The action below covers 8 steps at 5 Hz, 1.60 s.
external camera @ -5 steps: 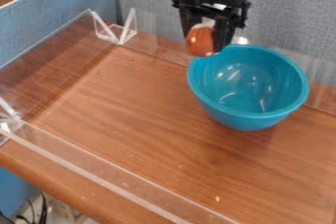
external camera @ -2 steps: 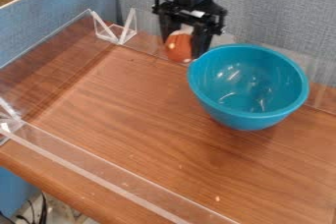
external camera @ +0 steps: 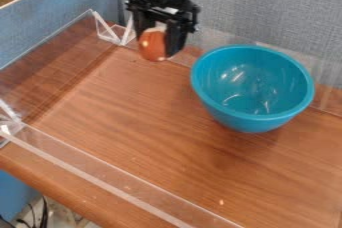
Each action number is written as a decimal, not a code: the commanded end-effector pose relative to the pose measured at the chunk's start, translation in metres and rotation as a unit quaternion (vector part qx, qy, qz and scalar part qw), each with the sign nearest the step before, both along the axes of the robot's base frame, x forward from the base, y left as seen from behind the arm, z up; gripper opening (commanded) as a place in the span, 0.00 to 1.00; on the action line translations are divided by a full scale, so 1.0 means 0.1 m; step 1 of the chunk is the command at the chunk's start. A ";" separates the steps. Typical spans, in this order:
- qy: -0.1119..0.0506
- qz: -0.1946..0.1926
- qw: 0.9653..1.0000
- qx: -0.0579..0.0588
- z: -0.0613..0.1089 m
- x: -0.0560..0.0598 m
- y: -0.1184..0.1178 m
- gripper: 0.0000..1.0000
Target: Remove the mushroom from inside the blue bowl and put it on the table
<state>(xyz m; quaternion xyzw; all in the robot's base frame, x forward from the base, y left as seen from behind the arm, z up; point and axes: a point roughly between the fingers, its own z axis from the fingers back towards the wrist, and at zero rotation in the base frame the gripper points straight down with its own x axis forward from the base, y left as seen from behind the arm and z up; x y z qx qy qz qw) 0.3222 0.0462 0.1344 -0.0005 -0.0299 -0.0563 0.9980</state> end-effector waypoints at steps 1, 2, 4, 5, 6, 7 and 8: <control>-0.029 0.005 1.000 0.010 0.20 -0.11 0.12 0.00; -0.015 0.010 1.000 0.016 0.12 -0.20 0.25 0.00; 0.014 0.018 1.000 0.020 -0.16 -0.36 0.41 0.00; 0.029 0.020 0.999 0.023 -0.30 -0.40 0.48 0.00; 0.041 0.020 0.999 0.025 -0.42 -0.43 0.53 0.00; 0.053 0.021 0.998 0.025 -0.54 -0.44 0.57 0.00; 0.060 0.023 0.998 0.024 -0.61 -0.44 0.61 0.00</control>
